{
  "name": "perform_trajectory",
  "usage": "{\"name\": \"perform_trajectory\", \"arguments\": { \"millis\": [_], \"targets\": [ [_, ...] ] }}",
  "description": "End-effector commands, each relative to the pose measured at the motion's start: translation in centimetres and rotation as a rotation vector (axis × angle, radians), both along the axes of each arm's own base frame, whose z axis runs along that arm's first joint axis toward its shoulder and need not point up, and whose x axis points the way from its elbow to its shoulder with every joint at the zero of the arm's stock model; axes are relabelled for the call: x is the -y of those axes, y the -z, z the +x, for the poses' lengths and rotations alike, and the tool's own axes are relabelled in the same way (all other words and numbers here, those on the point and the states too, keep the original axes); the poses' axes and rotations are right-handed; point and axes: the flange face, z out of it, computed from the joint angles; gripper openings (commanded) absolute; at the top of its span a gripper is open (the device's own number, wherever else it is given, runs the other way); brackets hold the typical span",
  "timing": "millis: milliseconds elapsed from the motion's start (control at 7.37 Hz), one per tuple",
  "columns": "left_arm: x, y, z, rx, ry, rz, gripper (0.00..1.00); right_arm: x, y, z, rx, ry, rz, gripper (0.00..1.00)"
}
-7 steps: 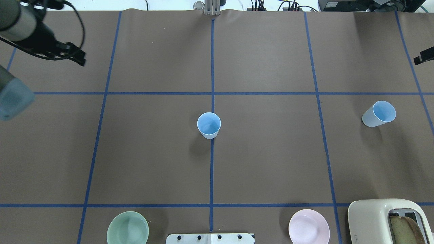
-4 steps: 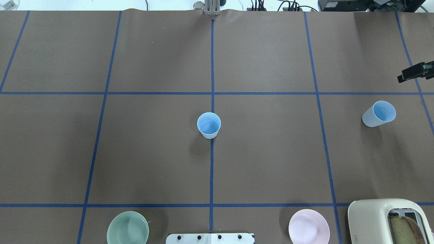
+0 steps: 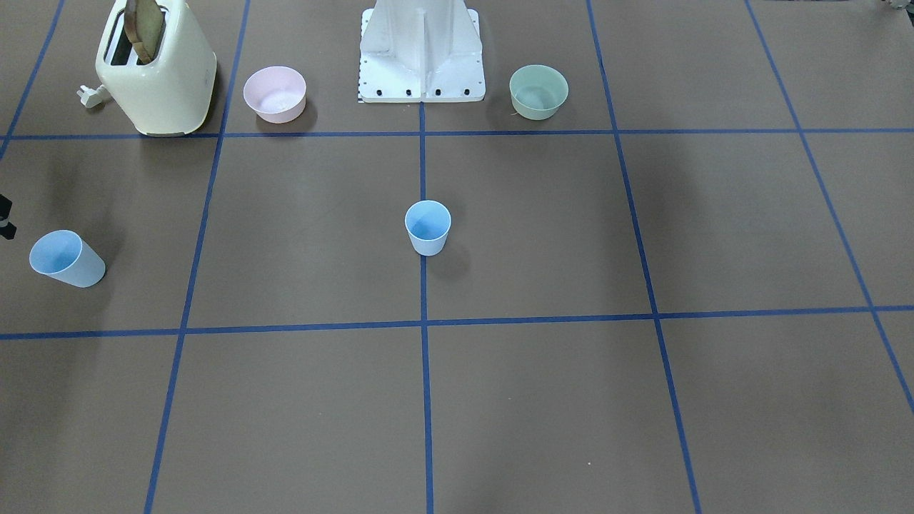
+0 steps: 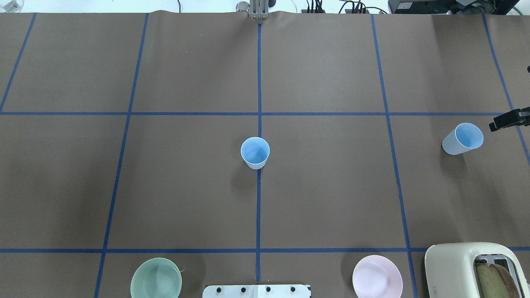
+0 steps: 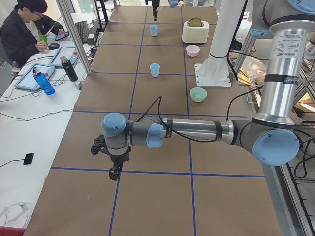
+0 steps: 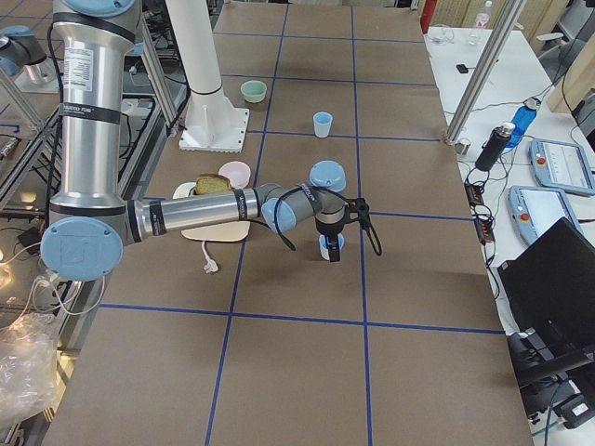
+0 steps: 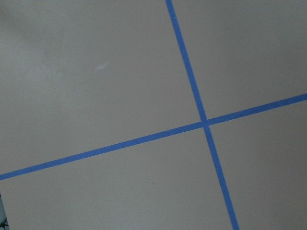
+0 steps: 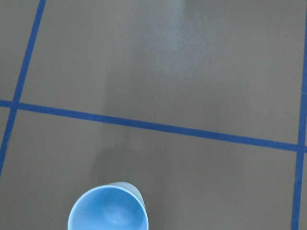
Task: Stack blue cups with both arms
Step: 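Lower the right gripper onto the other light-blue cup and grasp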
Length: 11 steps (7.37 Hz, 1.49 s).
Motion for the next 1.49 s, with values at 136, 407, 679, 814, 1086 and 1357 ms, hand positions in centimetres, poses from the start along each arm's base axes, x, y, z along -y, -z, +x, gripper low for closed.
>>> {"name": "perform_trajectory", "arguments": {
  "millis": [136,407,679,814,1086,1357],
  "targets": [
    [-2.3,-2.2,-0.5,0.001,0.012,-0.002,0.98,1.9,-1.5,-3.0,-0.023,0.034,-0.011,0.83],
    [-2.4,-2.2,-0.4,0.0,0.011,-0.003,0.98,3.8,-2.1,-4.3,-0.028,0.041,-0.022,0.56],
    [-2.3,-2.1,-0.4,0.0,0.011,0.0,0.98,3.9,-1.9,-4.9,-0.025,0.044,-0.024,0.07],
    [-2.3,-2.1,-0.4,0.0,0.011,0.0,0.98,3.8,-1.5,-5.3,-0.02,0.057,-0.015,0.0],
    [-2.4,-2.3,-0.4,-0.002,0.013,-0.007,0.98,3.6,0.1,-5.5,0.002,0.063,0.007,0.0],
    [-3.6,-2.9,-0.2,-0.031,0.113,-0.105,0.98,3.9,4.0,-6.0,0.059,0.078,0.04,0.0]
  ]
}}
